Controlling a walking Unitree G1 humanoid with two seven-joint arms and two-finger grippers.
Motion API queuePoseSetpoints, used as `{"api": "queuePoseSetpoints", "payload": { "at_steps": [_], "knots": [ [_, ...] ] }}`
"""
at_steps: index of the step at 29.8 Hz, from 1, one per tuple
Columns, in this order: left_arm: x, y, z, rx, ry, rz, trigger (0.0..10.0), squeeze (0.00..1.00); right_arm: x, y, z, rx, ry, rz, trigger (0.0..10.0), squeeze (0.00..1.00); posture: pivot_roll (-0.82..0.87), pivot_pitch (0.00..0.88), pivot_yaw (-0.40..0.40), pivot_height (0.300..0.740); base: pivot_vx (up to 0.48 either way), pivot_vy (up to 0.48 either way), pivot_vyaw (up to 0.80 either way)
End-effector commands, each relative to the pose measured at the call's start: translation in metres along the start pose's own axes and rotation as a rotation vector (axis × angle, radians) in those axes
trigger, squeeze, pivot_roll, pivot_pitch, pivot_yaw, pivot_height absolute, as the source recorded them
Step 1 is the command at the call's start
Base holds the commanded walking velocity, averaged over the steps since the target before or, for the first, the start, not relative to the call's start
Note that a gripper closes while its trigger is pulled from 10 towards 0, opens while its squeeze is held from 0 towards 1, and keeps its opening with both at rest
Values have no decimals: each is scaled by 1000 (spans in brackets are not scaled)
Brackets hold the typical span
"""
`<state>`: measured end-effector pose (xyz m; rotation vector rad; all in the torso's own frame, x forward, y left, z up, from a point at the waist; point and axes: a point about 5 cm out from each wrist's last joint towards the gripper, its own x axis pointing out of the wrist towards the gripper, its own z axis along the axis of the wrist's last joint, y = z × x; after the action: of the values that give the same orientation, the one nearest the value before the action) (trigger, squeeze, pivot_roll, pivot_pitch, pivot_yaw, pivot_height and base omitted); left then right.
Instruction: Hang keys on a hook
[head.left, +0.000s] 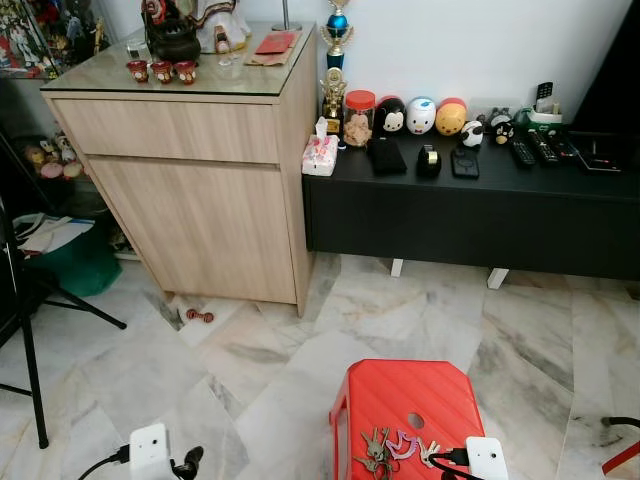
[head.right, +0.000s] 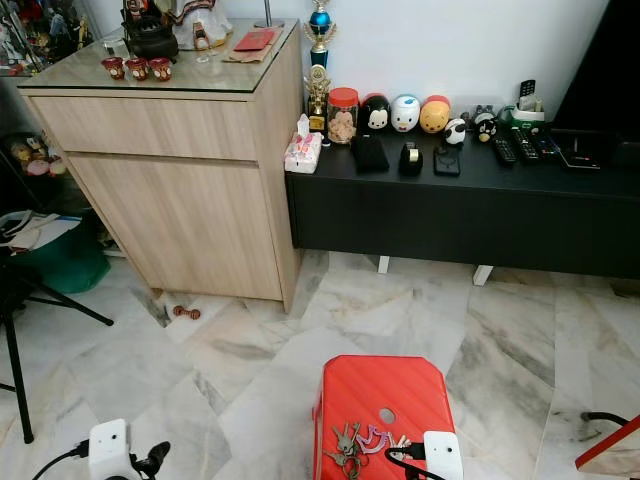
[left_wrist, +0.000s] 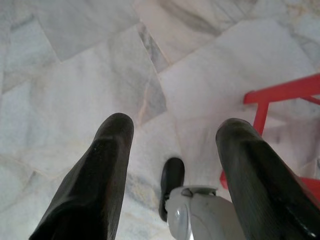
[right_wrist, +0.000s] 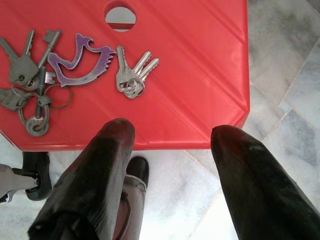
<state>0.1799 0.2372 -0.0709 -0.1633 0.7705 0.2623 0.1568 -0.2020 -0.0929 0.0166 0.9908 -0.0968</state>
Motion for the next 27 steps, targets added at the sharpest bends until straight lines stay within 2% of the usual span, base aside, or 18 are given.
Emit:
{"api": "queuePoseSetpoints", "payload": {
  "at_steps": [1,17,19,24,27],
  "knots": [
    [0,0,-3,11,22,1,10000,0,0,-1,1,3,-1,-3,10000,0,-14,0,-4,740,0,0,0],
    [-2,0,-13,21,73,-2,10000,0,0,-1,4,22,-29,-8,10000,0,-27,0,-2,740,0,0,0],
    [-3,1,-15,22,79,1,10000,0,0,0,7,61,-69,8,10000,0,-26,0,-3,740,0,0,0],
    [-4,2,-17,19,85,5,10000,0,-1,0,14,102,-164,11,10000,0,-27,0,-1,740,0,0,0],
    [-4,3,-18,18,88,7,10000,0,-2,1,16,108,-186,18,10000,0,-31,0,0,740,0,0,0]
  ]
}}
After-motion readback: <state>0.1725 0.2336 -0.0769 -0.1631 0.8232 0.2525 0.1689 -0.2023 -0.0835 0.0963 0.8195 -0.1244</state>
